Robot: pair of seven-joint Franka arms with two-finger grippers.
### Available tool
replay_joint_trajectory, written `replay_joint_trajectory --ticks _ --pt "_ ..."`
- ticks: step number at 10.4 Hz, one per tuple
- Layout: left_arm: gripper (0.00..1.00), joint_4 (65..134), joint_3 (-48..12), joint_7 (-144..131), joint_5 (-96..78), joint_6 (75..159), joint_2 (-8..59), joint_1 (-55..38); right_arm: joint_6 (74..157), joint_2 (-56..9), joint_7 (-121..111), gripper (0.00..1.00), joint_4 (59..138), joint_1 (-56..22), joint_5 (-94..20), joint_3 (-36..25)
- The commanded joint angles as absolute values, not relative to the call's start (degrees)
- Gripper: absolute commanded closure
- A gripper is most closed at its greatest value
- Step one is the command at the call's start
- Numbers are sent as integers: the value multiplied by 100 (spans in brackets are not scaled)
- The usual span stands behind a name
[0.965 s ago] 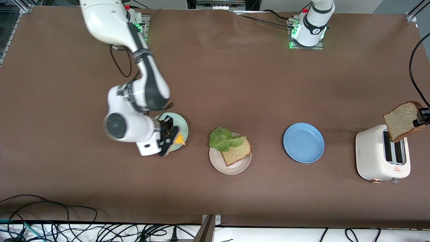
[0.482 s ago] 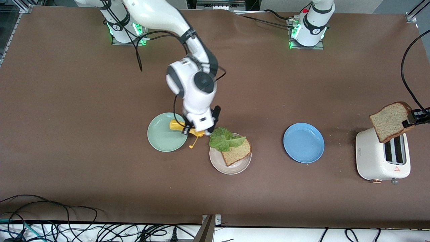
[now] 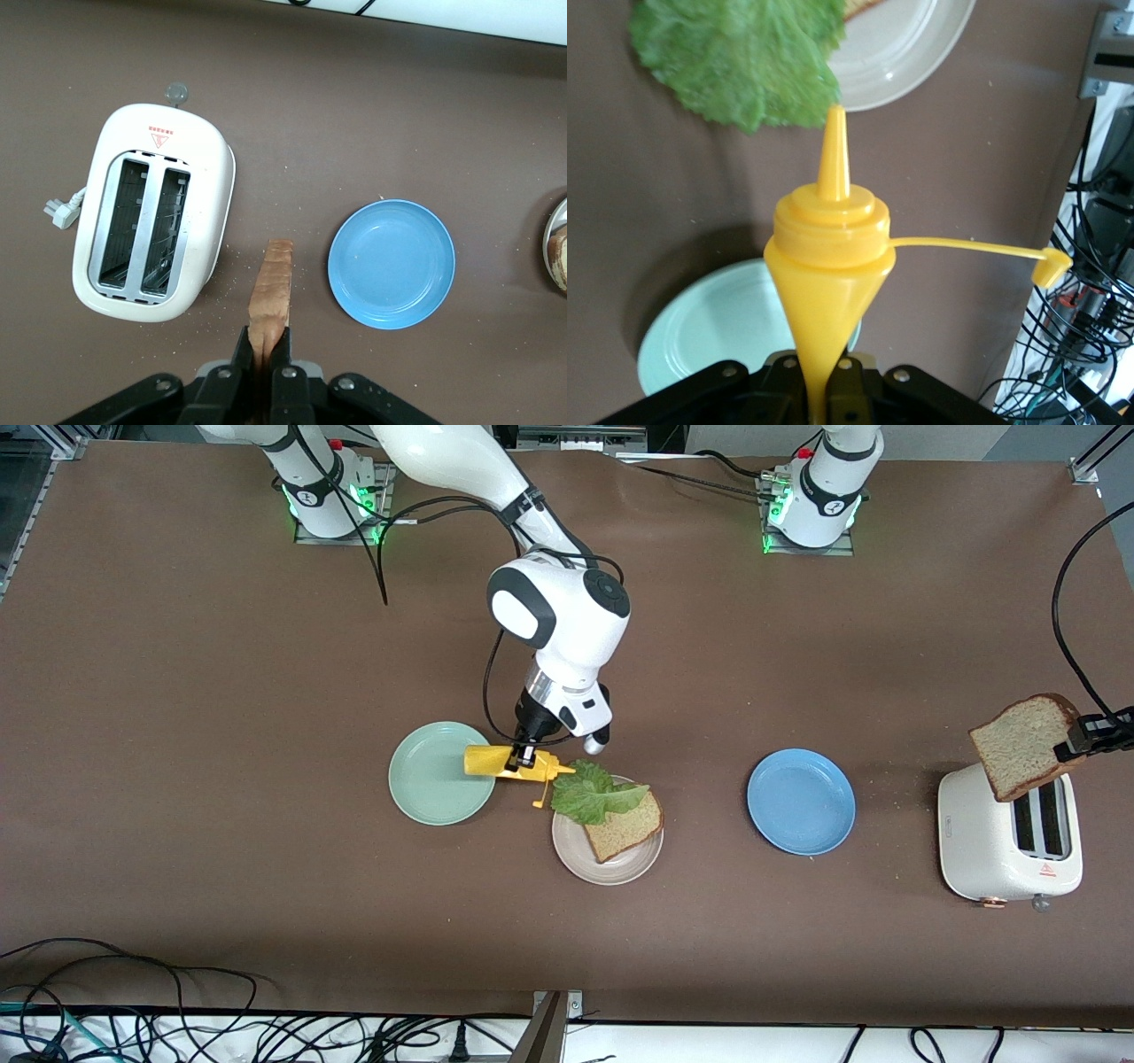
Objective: Make sandwich on beige plate with both arms
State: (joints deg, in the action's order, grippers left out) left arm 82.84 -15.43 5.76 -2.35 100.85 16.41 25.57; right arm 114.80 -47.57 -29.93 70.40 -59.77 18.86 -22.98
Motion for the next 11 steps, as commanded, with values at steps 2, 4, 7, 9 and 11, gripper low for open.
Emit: replay_joint_trajectory --ticks 2,4,7,9,11 --pt "100 8341 -1651 371 -474 9985 1582 2549 11347 -4501 -3504 100 6961 -5373 569 -2329" --pt "100 8332 -1880 -304 -676 9923 1608 2470 11347 -4308 -4136 100 6961 -4531 -923 -2303" --pt "100 8323 -1995 -1858 -957 9923 1827 1787 10813 -4263 -5322 100 6961 -3448 -3018 -2268" --pt "100 8323 -1995 -2712 -1089 9975 2134 1093 10226 -4245 -6008 100 6961 -2895 -3959 -2268" --pt "100 8323 -1995 -3345 -1212 10420 2468 442 9251 -4271 -7121 100 6987 -2174 -5137 -2250"
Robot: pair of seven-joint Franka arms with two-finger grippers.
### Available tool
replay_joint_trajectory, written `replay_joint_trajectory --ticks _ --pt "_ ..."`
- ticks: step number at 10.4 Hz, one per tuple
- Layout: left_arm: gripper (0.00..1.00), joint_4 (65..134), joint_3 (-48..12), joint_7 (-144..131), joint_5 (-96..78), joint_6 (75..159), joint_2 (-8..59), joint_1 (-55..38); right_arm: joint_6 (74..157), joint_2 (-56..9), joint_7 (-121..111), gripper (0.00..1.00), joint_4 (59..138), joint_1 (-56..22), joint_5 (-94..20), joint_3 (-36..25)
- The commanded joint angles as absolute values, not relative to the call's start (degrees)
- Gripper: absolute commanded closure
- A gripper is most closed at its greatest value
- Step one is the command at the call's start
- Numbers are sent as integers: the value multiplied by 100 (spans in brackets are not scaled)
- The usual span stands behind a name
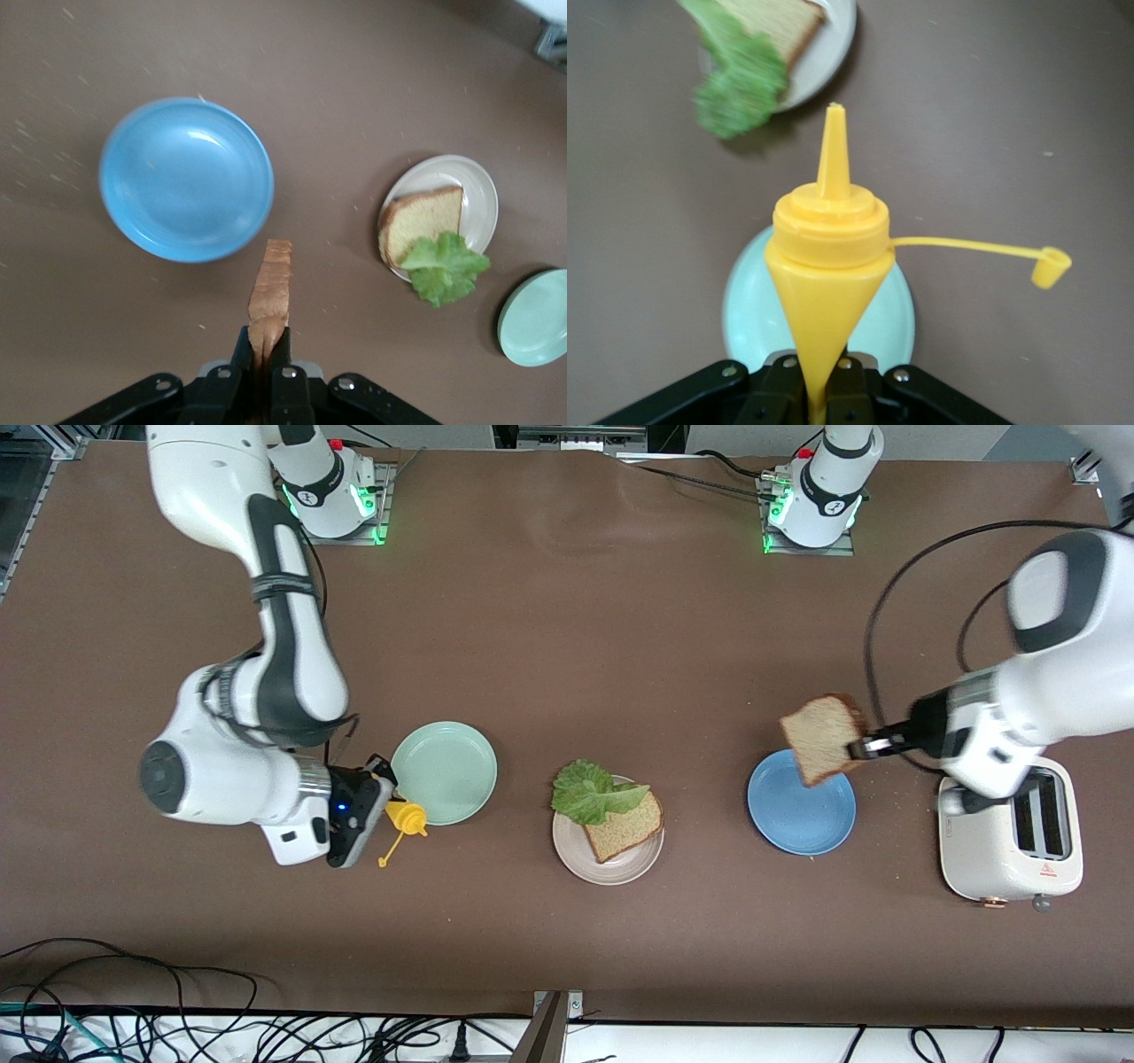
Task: Make sandwich on beige plate with both arms
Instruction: 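Return the mustard beside the green plate while the left gripper carries bread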
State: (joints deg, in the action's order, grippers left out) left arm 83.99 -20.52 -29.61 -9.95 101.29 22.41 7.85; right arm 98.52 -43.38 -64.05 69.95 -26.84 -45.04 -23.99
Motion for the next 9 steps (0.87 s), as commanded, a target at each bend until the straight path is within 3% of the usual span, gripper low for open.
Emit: replay_joint_trajectory --ticks 1,5,9 --pt "100 8323 -1995 -3688 -1526 10937 2626 239 8802 -4298 -7815 100 7040 -1927 -5429 -2250" --pt "100 8323 -1995 -4367 -1976 12485 3312 -579 7624 -4630 -10376 100 7435 -996 -6290 -2232" --pt "100 8358 -1995 -4685 -2013 14138 3901 -1037 7067 -5684 -12554 100 7497 -502 -7135 -2224"
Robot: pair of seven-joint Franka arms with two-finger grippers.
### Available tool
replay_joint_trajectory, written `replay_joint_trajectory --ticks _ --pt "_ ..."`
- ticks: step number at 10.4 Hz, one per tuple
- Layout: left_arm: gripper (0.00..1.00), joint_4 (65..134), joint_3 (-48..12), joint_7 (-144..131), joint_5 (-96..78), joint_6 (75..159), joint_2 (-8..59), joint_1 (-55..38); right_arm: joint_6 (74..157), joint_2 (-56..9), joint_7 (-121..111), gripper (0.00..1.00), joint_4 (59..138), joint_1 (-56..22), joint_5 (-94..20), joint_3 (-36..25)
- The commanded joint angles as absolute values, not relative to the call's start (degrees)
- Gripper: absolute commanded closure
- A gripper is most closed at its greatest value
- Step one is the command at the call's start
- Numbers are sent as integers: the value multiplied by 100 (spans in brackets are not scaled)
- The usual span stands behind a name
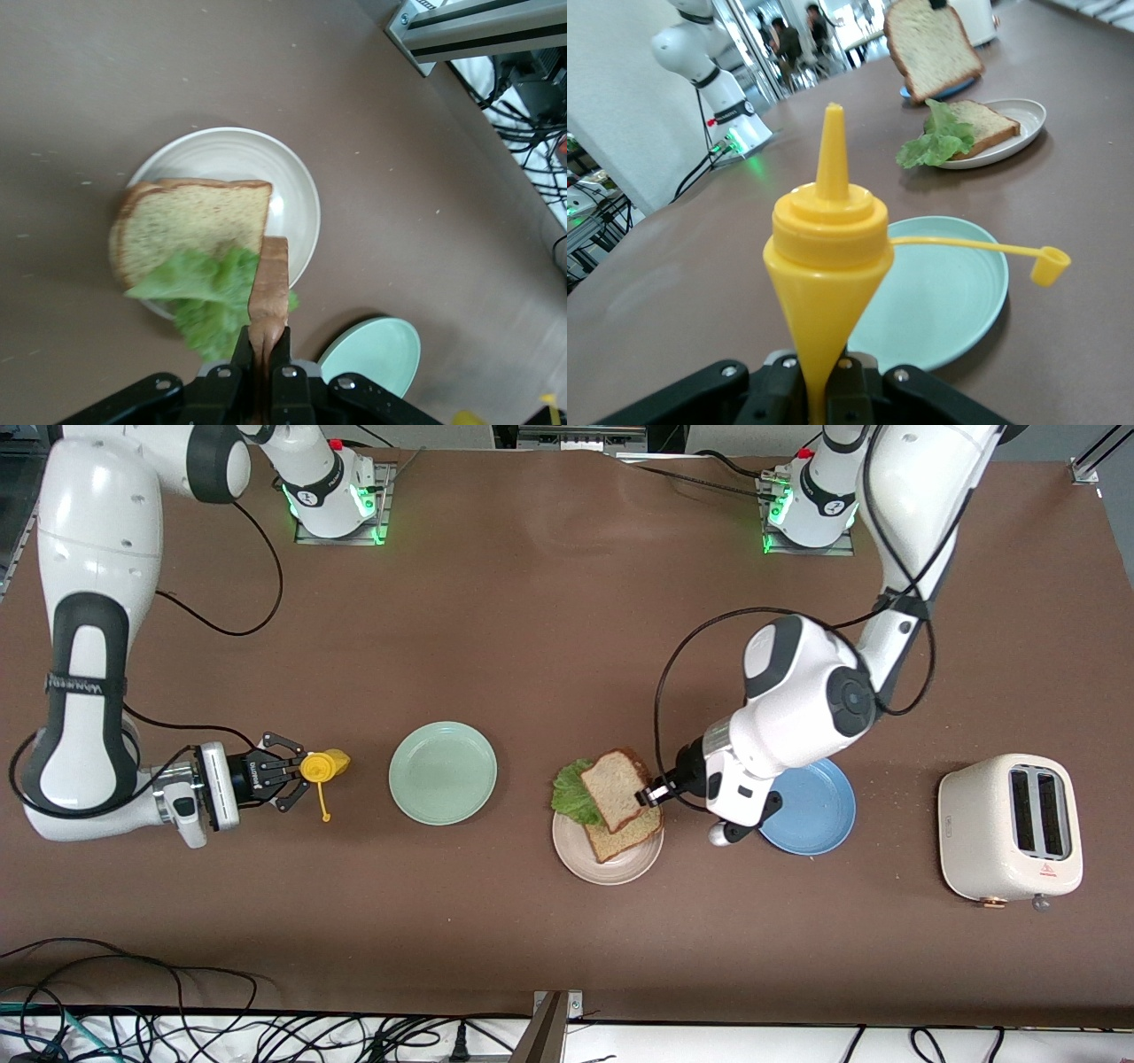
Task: Make sandwich on beige plate with both arms
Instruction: 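Lower the bread onto the lettuce with the left gripper and open it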
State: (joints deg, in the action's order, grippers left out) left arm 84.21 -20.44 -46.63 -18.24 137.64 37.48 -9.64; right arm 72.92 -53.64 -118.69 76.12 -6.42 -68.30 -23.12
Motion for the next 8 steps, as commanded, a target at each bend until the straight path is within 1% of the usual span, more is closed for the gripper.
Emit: replay_joint_trajectory --ticks 1,3,5,6,7,8 --pt "100 8402 -1995 -4676 -2004 14429 3972 -1063 7058 -5826 -12812 100 7497 -440 -7198 -2224" --pt "100 8429 -1986 -4658 -1943 14634 4148 -1107 7058 -5941 -13216 100 7506 -378 -7198 -2215" --pt "100 8455 -1986 -4632 -1942 14642 4218 -1116 7058 -6073 -13789 93 7506 -369 -7312 -2206" --pt "100 8464 -1986 -4641 -1942 14643 4271 -1195 7058 -6073 -13773 64 7497 -369 -7312 -2189" --pt "100 8473 -1969 -4658 -1942 14643 4280 -1248 7058 -6073 -13720 24 7497 -360 -7321 -2188" --pt "100 8473 -1969 -4658 -1942 14643 4280 -1248 7058 -6082 -13720 0 7506 -317 -7321 -2145"
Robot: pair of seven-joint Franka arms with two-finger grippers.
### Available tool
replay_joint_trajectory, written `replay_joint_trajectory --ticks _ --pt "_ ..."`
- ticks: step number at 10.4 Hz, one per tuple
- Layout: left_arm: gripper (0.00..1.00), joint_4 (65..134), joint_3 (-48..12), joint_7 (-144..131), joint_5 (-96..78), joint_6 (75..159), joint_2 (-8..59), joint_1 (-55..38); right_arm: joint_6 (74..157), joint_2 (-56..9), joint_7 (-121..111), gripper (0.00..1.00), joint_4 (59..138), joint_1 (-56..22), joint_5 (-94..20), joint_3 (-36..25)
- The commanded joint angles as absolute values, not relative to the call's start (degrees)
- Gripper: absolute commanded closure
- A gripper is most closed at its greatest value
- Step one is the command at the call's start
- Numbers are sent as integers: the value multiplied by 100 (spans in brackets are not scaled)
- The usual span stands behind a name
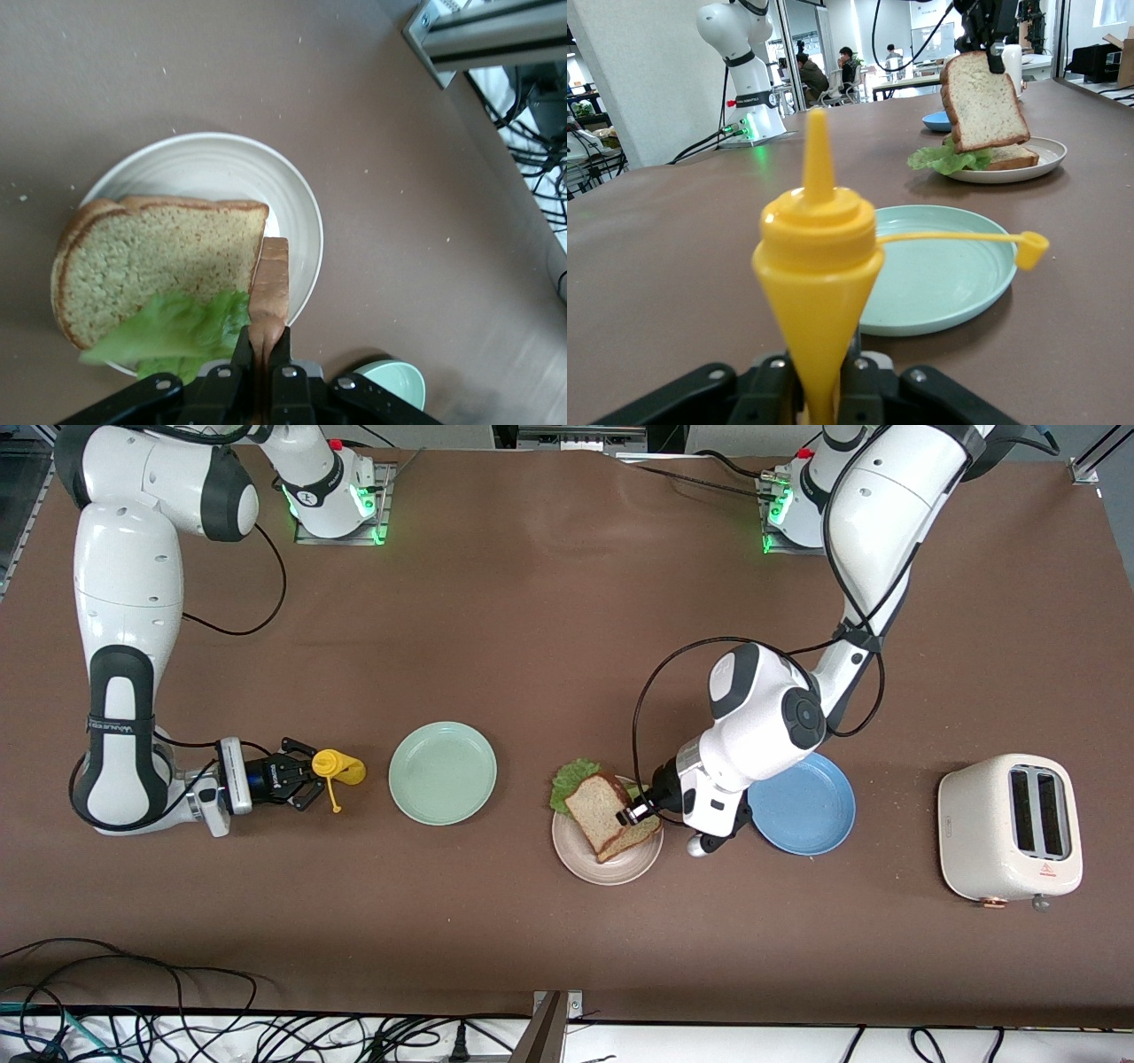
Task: Make sandwich on beige plate with both arms
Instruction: 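Lower the bread onto the lettuce with the left gripper and open it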
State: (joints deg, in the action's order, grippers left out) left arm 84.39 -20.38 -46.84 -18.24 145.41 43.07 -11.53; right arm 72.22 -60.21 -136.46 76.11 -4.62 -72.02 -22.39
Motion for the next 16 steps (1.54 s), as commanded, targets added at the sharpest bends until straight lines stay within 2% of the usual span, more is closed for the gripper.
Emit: replay_joint_trajectory --ticks 1,2,3,5,8,10,14,15,16 --pt "100 8473 -1960 -4658 -1942 14634 4280 -1231 7058 -6073 -13694 0 7506 -290 -7295 -2136" --pt "75 8473 -1960 -4650 -1942 14634 4280 -1204 7049 -6073 -13693 0 7515 -264 -7243 -2136" --pt "57 8464 -1951 -4623 -1942 14634 4272 -1187 6884 -6065 -13641 0 7558 -124 -7216 -2144" --pt "42 8394 -1934 -4614 -1934 14625 4254 -1108 6698 -6030 -13641 0 7550 78 -6989 -2162" --pt "34 8385 -1934 -4614 -1925 14546 4149 -1020 6329 -6021 -13641 0 7515 307 -6741 -2188" --pt "29 8376 -1934 -4606 -1898 14433 4096 -949 6162 -5968 -13397 0 7506 378 -6698 -2433" --pt "13 8376 -1873 -4570 -1768 14257 3886 -809 5899 -5661 -11195 0 7330 430 -6802 -2619" --pt "6 8367 -1855 -4570 -1593 14038 3728 -687 5897 -5547 -10745 0 7321 422 -6985 -2610" --pt "4 8350 -1854 -4562 -1443 13740 3535 -477 5924 -5494 -10331 0 7295 361 -7057 -2610"
